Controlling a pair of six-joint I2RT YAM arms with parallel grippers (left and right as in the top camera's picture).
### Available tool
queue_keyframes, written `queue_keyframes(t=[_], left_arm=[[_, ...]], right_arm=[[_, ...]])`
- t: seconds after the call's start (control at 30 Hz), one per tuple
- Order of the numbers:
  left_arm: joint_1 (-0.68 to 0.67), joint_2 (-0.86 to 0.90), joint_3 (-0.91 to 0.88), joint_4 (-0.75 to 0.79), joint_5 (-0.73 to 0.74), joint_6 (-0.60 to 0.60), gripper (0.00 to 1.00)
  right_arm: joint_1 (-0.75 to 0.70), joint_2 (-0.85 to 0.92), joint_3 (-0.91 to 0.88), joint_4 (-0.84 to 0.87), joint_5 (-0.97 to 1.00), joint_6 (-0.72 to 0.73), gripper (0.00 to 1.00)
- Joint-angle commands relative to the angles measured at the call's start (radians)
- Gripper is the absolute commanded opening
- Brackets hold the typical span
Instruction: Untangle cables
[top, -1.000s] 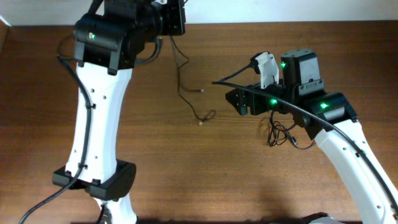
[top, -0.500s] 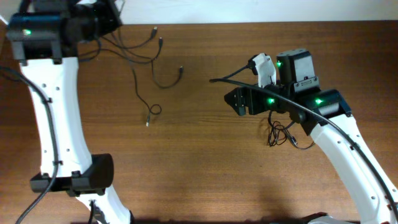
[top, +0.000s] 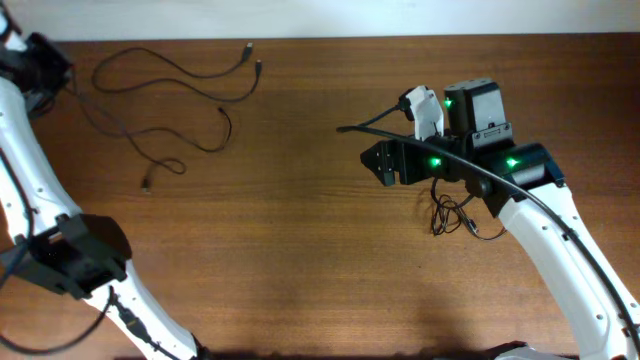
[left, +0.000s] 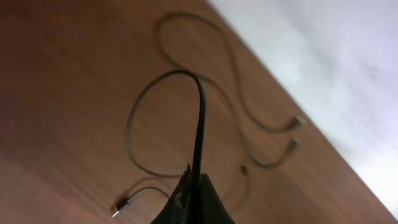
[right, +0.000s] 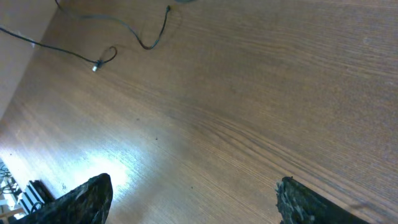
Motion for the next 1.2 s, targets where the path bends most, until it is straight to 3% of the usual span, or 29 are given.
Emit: queue_keyframes(t=[0.0,0.03,0.07,0.1,0.2,0.4,0.53,0.7,0.77,0.9,0.97,1.17], left_arm=[[0.057,0.092,-0.005,0.024,-0.141,-0.003,0.04],[0.073,0.123,-0.005,0.047,-0.162,-0.003,0.08],[0.089,0.146,-0.005,0.062,-0.16,-0.003,0.39],[0.1,0.166,-0.005,0.069,-0.16,-0.003,0.58],[0.121,0.208,-0.005,0.07,-0.161,-0.003,0.99],[0.129,0.232,-0.005,0.06,-0.179,-0.012,0.99],[0.127,0.235,-0.009,0.029,-0.492,-0.038,0.99],[0.126,0.238,-0.013,0.011,-0.497,-0.07,0.99],[0.126,0.24,-0.013,0.01,-0.431,-0.07,0.99],[0.121,0.24,-0.013,-0.022,-0.018,-0.013,0.98],[0.093,0.24,-0.013,-0.077,-0.034,-0.013,0.84],[-0.017,0.24,-0.154,-0.164,-0.082,-0.015,0.75]], right_arm=[[-0.005,0.006,0.009,0.0,0.012,-0.004,0.85],[-0.005,0.006,0.009,0.0,0.012,-0.004,0.85],[-0.005,0.006,0.009,0.0,0.012,-0.004,0.86],[-0.005,0.006,0.009,0.0,0.012,-0.004,0.86],[-0.005,0.007,0.009,0.002,0.012,-0.004,0.86],[-0.005,0.007,0.009,0.0,0.011,-0.004,0.86],[-0.005,0.007,0.009,0.0,0.008,-0.004,0.86],[-0.005,0.007,0.009,0.0,0.009,-0.004,0.86],[-0.005,0.01,0.009,0.0,0.009,-0.004,0.86],[-0.005,0.017,0.009,0.001,0.008,-0.004,0.86],[-0.005,0.027,0.009,0.001,0.008,-0.004,0.86],[-0.005,0.037,0.009,0.0,0.008,-0.004,0.86]])
